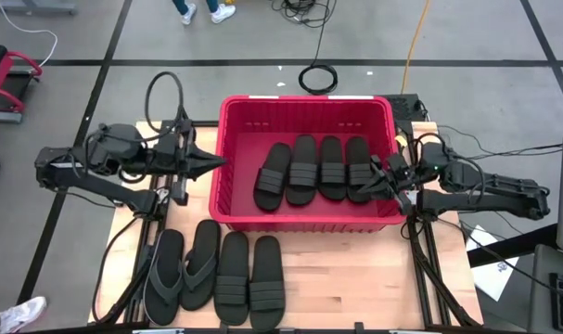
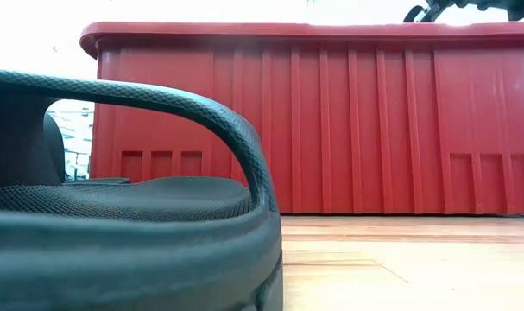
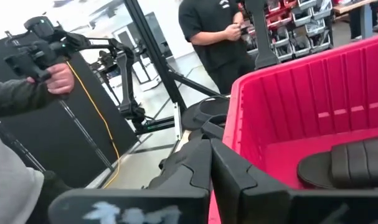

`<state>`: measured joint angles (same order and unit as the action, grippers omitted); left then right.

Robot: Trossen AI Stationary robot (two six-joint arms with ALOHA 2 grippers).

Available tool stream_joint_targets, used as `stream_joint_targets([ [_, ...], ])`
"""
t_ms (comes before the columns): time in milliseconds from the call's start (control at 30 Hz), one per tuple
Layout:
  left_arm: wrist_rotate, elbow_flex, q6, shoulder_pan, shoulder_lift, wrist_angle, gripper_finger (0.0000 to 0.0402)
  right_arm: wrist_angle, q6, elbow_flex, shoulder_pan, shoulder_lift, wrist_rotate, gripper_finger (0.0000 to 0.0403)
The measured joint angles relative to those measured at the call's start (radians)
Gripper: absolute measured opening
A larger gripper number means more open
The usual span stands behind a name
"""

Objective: Pick and place slides into bin
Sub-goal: Put the black slide into the red container

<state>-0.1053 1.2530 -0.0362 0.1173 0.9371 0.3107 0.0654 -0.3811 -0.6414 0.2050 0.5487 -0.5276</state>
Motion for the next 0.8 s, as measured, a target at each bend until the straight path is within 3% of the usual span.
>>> stream_joint_targets([
  [233,0.054,0.000,-0.051,0.020,0.047,0.002,0.0001,-0.065,0.000,0.004,0.000,-0.006,0.005,0.0000],
  [533,0.163,0.000,-0.102,0.044,0.043,0.097,0.0001,-0.167,-0.004,0.004,0.000,-0.006,0.209,0.0000],
  [667,0.235,0.000,-0.215,0.062,0.052,0.205,0.0001,-0.170,-0.004,0.004,0.000,-0.006,0.261,0.0000],
  [800,0.310,0.000,-0.233,0.123,0.100,0.284,0.0001,-0.167,-0.032,0.004,0.000,-0.006,0.272,0.0000],
])
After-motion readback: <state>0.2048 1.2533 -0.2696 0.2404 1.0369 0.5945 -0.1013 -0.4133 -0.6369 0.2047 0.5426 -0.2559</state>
